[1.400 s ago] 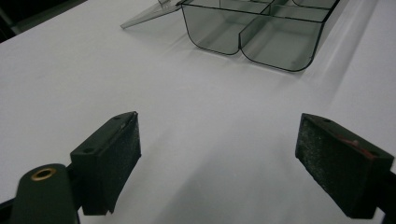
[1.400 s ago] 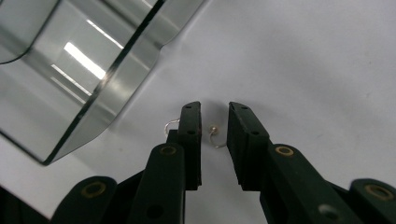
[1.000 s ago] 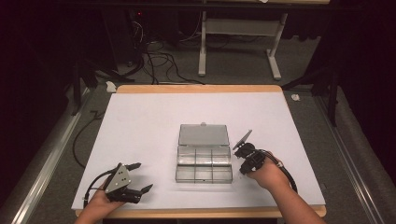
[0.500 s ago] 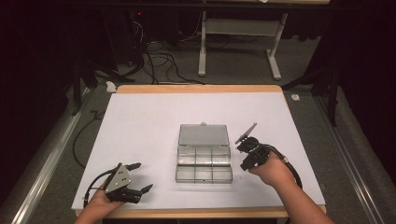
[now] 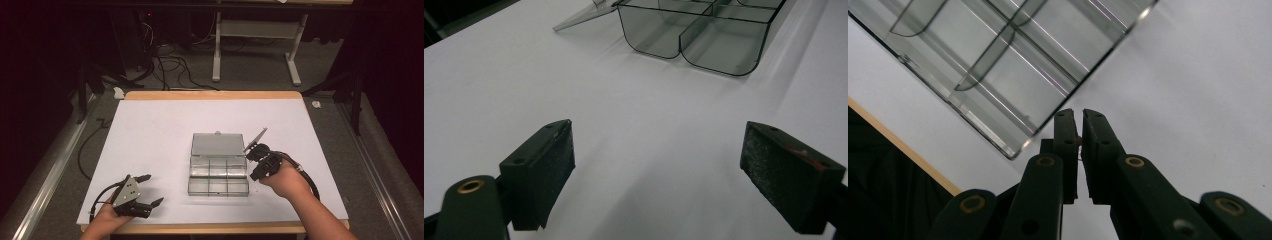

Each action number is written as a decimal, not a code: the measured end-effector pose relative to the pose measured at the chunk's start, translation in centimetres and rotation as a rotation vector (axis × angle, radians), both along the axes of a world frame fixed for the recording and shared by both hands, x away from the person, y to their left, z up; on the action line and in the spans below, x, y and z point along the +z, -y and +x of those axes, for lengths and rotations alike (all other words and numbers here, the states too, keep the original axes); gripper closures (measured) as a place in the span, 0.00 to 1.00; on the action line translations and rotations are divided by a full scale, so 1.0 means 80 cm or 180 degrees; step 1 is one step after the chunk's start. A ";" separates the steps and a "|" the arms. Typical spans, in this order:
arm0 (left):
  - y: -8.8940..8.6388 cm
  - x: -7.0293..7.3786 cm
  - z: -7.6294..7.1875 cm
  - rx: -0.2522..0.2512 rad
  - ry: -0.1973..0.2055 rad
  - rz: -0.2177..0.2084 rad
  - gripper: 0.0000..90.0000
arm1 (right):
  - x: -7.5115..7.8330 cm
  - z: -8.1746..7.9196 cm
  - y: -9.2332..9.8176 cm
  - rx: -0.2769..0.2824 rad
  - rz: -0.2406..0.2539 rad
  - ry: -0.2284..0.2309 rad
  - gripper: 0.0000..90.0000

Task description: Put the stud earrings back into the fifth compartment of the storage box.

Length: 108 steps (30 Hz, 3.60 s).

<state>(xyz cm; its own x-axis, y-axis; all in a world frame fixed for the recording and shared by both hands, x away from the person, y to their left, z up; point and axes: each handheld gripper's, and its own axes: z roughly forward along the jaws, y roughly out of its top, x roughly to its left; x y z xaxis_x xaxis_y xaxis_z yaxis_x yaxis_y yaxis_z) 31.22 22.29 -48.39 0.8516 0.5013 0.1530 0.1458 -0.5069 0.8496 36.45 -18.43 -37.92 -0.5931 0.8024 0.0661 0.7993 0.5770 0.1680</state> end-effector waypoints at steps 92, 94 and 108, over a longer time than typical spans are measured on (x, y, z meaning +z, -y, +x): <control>0.001 0.000 0.000 -0.0007 0.0008 0.0013 0.16 | 0.006 0.004 -0.031 0.0129 -0.0078 0.0061 0.86; 0.001 0.000 -0.001 -0.0008 0.0030 0.0019 0.16 | 0.009 0.003 -0.021 0.0102 -0.0065 0.0080 0.86; 0.001 0.000 -0.001 -0.0003 0.0035 0.0012 0.17 | 0.004 -0.006 0.014 -0.0039 -0.0066 0.0016 0.84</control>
